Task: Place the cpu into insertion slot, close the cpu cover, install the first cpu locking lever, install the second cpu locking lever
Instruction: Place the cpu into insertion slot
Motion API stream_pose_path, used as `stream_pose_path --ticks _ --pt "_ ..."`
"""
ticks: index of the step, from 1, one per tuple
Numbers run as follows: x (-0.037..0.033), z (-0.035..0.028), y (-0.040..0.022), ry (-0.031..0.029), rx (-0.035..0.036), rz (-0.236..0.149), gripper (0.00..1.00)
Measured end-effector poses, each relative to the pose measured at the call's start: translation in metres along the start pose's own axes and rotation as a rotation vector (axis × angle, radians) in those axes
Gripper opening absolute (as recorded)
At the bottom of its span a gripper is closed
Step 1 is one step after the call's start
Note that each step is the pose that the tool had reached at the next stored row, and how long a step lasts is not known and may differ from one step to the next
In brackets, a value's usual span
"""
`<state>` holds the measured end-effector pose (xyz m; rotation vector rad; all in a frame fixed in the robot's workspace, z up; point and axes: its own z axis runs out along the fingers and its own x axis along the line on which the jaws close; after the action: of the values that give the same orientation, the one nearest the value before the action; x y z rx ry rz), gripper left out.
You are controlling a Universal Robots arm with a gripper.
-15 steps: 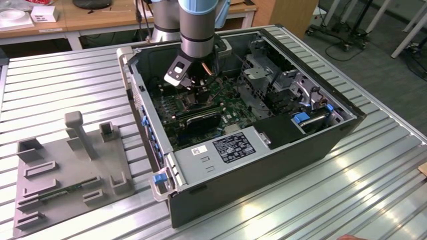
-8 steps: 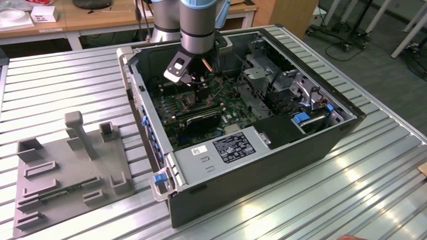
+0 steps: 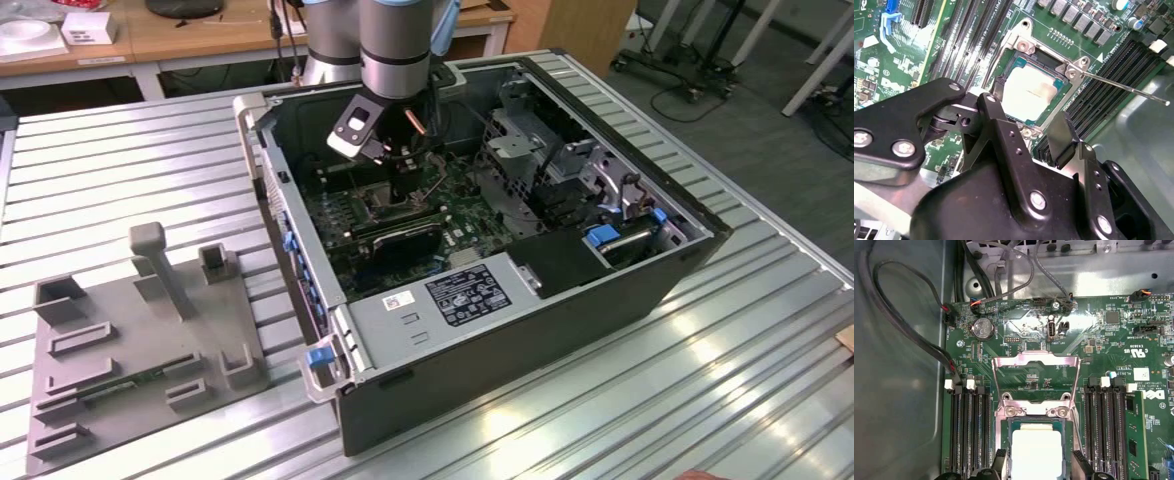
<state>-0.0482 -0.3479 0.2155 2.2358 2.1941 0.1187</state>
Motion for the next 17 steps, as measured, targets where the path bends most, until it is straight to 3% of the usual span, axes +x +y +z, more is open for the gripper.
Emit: stream_pose_path --ticks 6,10,11,13,17 --pt "0.0000 -0.0001 0.0000 -0.0017 0.0001 0.000 0.60" --pt "0.0000 -0.0001 0.0000 -0.0028 0.0001 0.000 0.41" --pt "0.0000 -0.0001 0.0000 -0.0030 0.0000 0.000 0.41" --pt "0.0000 -0.0001 0.0000 -0.0035 0.0000 0.000 0.29" --pt "0.0000 -0.0001 0.0000 -0.0046 0.0000 0.000 0.18"
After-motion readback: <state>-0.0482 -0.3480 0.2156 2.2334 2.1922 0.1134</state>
